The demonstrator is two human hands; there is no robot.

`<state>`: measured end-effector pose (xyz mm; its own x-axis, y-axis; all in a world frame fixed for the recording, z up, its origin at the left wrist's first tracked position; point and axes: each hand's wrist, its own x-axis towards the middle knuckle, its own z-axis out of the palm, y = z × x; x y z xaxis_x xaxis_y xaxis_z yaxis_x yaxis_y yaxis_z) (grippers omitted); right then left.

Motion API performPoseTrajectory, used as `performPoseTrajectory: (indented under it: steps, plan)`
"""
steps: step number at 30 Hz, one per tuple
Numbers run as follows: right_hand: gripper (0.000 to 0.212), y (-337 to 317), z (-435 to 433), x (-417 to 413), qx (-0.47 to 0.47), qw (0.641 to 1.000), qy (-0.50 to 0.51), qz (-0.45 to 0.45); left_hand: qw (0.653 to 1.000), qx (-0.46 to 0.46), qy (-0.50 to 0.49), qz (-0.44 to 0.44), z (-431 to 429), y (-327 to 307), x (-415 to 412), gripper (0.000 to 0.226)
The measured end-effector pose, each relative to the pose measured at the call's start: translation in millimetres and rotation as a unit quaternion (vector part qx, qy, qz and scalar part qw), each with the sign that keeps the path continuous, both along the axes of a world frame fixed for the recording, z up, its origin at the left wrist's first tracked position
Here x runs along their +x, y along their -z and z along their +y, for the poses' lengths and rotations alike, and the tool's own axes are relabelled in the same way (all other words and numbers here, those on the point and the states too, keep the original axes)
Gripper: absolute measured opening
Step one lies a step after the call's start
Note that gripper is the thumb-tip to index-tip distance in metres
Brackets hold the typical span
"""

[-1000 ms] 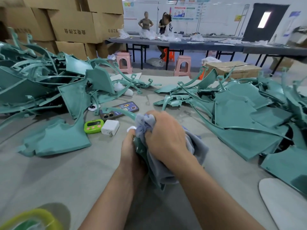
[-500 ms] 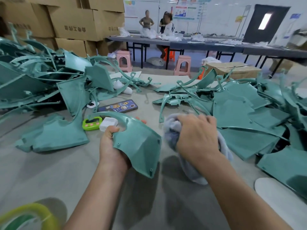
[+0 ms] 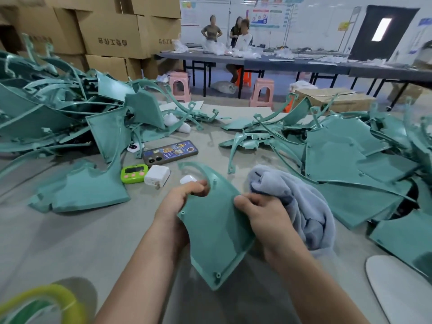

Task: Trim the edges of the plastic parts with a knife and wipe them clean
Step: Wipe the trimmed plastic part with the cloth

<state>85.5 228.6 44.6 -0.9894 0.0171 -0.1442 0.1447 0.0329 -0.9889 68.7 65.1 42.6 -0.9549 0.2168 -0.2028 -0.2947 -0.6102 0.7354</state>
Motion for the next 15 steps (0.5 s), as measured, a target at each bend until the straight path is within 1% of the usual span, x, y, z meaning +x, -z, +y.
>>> performPoseTrajectory:
  steps: [2,4,5,6,7,8,9,11,12,13,15]
  plan:
    - [0.025,11.5,-3.1,-0.5,-0.085,0.992,0.088,0.013,0.999,0.019,-0.030,0.008,0.0,2.4,-1.4,0.035]
    - [0.020,15.6,-6.8,-2.5,-0.158,0.971,0.175,0.039,0.999,0.021,-0.024,0.037,-3.7,3.6,1.4,0.045]
    - [0.015,15.8,-7.5,-3.8,-0.170,0.963,0.203,0.060,0.998,0.005,-0.004,0.059,-5.3,5.4,2.4,0.047]
    - [0.012,16.7,-7.2,-5.3,-0.163,0.961,0.207,0.079,0.996,-0.021,0.023,0.084,-6.0,6.2,4.3,0.048]
    - [0.013,17.9,-6.2,-6.0,-0.150,0.966,0.187,0.098,0.993,-0.056,0.041,0.100,-5.6,8.0,5.7,0.048]
    - [0.016,18.6,-4.1,-5.7,-0.143,0.973,0.143,0.110,0.989,-0.101,0.034,0.100,-3.9,9.3,6.4,0.046]
    - [0.021,21.0,-1.2,-4.8,-0.144,0.980,0.086,0.112,0.986,-0.142,0.003,0.087,-1.8,10.9,5.8,0.042]
    - [0.031,27.4,7.2,-2.7,-0.125,0.987,-0.019,0.098,0.973,-0.213,-0.065,0.065,2.3,12.5,3.8,0.018]
    - [0.037,29.4,12.0,-2.1,-0.103,0.990,-0.052,0.086,0.964,-0.244,-0.089,0.062,3.9,12.5,2.9,0.012]
    - [0.042,31.3,16.5,-2.3,-0.093,0.990,-0.072,0.075,0.953,-0.274,-0.111,0.060,5.7,13.7,1.8,0.017]
    - [0.047,32.6,22.1,-3.3,-0.102,0.989,-0.089,0.055,0.928,-0.335,-0.161,0.042,9.0,16.6,0.7,0.037]
